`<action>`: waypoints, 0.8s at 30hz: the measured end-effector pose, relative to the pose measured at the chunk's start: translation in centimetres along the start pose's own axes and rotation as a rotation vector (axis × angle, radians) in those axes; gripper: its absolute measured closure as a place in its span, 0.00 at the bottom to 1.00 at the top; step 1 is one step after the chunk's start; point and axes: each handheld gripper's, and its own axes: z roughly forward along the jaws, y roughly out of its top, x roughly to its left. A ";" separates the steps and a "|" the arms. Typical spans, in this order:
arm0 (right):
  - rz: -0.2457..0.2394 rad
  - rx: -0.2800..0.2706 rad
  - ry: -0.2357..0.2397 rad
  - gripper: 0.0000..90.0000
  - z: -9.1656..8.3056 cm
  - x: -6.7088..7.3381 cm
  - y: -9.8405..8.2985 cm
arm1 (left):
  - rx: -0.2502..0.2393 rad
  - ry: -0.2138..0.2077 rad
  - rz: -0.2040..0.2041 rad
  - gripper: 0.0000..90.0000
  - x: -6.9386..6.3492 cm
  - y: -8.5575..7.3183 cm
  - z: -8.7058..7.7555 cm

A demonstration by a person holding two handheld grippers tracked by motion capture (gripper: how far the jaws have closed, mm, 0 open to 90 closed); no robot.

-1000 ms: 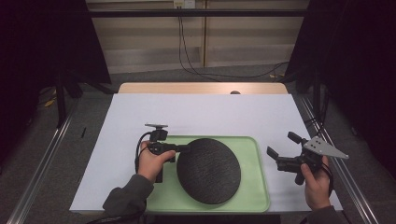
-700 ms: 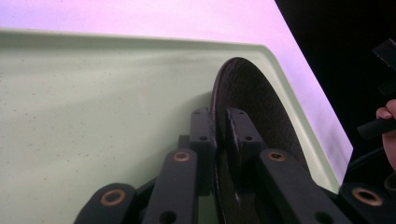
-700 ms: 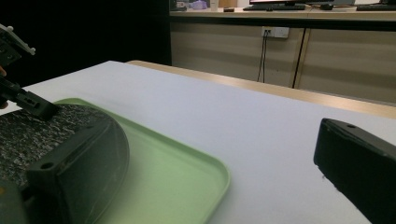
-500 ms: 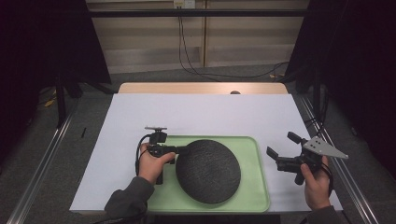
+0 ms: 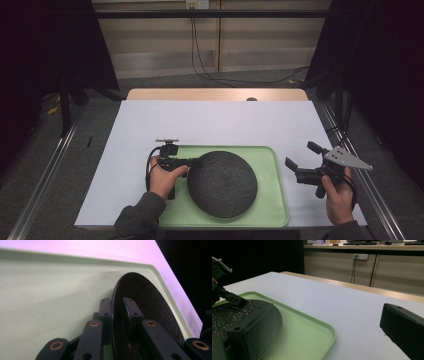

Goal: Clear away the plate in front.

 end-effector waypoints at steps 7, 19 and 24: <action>-0.002 -0.001 0.002 0.00 0.0 0.0 0.0 | 0.001 0.021 0.006 0.85 0.1 -0.2 0.2; -0.004 0.002 0.001 0.00 0.0 0.0 0.0 | 0.010 0.043 0.008 0.85 0.5 -0.4 0.4; -0.013 0.001 -0.001 0.00 0.1 0.0 0.0 | 0.001 0.053 0.005 0.86 0.5 -0.3 0.4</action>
